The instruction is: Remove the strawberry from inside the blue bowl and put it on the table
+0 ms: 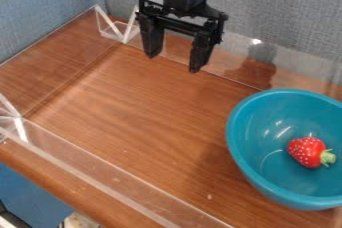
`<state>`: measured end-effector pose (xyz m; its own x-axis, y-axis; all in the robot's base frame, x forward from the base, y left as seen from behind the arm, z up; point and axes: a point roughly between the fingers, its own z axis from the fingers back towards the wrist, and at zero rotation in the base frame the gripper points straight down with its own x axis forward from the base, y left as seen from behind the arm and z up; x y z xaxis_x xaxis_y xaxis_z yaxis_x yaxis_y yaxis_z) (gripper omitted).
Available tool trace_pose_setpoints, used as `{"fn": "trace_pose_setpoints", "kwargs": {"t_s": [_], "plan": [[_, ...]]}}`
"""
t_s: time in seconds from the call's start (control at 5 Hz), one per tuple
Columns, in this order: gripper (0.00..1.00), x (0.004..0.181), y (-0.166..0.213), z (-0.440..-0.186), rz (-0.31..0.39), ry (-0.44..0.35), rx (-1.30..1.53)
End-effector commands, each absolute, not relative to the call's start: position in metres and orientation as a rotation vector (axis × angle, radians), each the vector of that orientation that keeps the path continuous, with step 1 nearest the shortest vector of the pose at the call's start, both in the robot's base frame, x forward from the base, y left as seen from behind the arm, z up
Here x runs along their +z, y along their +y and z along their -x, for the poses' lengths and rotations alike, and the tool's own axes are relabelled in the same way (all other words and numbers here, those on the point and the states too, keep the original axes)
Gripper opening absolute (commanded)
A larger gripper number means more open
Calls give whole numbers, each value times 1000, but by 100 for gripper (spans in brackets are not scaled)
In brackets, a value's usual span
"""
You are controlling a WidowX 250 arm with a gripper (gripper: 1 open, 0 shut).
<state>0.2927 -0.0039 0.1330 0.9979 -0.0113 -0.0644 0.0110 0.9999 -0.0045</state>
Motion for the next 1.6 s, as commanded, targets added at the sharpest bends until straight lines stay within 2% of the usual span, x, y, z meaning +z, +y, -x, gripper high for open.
{"fn": "trace_pose_setpoints", "kwargs": {"t_s": [0.0, 0.4, 0.6, 0.8, 1.0, 1.2, 1.4], "plan": [[100, 125, -14, -294, 8, 65, -78], [100, 108, -54, -299, 22, 65, -267], [100, 102, -94, -302, 25, 39, -401], [100, 112, -135, -300, 21, 1, -528], [100, 121, -152, -298, 17, -27, -569], [100, 126, -155, -300, 13, -51, -580], [100, 118, -160, -306, 9, -69, -563]]}}
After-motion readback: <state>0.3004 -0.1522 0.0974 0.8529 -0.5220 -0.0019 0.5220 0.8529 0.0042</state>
